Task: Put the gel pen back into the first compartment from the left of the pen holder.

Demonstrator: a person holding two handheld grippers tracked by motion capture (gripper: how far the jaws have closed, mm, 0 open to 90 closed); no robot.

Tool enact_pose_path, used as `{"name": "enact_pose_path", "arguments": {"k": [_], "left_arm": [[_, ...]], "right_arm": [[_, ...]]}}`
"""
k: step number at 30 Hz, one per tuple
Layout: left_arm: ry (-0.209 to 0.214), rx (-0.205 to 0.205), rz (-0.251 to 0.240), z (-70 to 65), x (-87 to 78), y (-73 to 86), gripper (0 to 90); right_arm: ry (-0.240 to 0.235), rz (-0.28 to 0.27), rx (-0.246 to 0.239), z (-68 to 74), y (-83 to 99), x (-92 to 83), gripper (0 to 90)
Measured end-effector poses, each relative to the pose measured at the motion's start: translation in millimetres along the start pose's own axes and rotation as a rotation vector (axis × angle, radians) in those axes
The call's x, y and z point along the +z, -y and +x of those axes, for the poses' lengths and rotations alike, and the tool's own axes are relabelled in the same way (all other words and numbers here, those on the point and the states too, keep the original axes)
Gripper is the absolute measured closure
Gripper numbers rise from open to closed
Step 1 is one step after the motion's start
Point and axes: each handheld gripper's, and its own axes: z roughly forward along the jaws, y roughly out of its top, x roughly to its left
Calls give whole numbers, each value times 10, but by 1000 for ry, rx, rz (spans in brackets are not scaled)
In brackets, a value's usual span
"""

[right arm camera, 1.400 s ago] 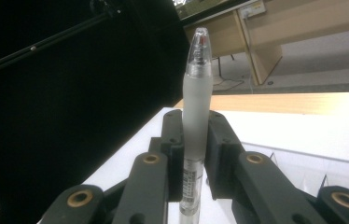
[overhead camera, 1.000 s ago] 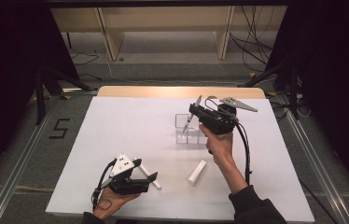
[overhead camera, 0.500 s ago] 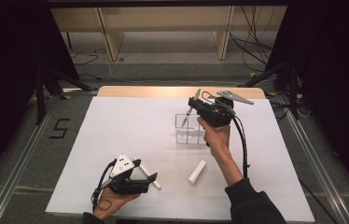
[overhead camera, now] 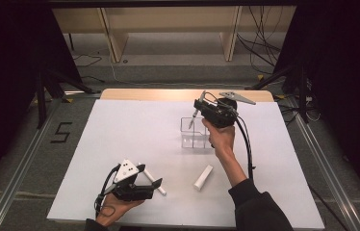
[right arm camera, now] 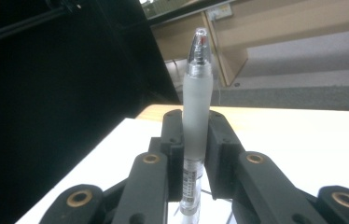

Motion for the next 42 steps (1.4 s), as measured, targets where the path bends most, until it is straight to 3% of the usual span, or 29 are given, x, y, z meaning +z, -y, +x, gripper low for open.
{"name": "enact_pose_path", "arguments": {"k": [26,42], "left_arm": [[-4,5,1,5,-8,-3,180],[-44,-15,-16,41,-26,-11,174]], "right_arm": [[42,71,-67,23,104,214,795],[59,123,-90,28,189,299,792]]}}
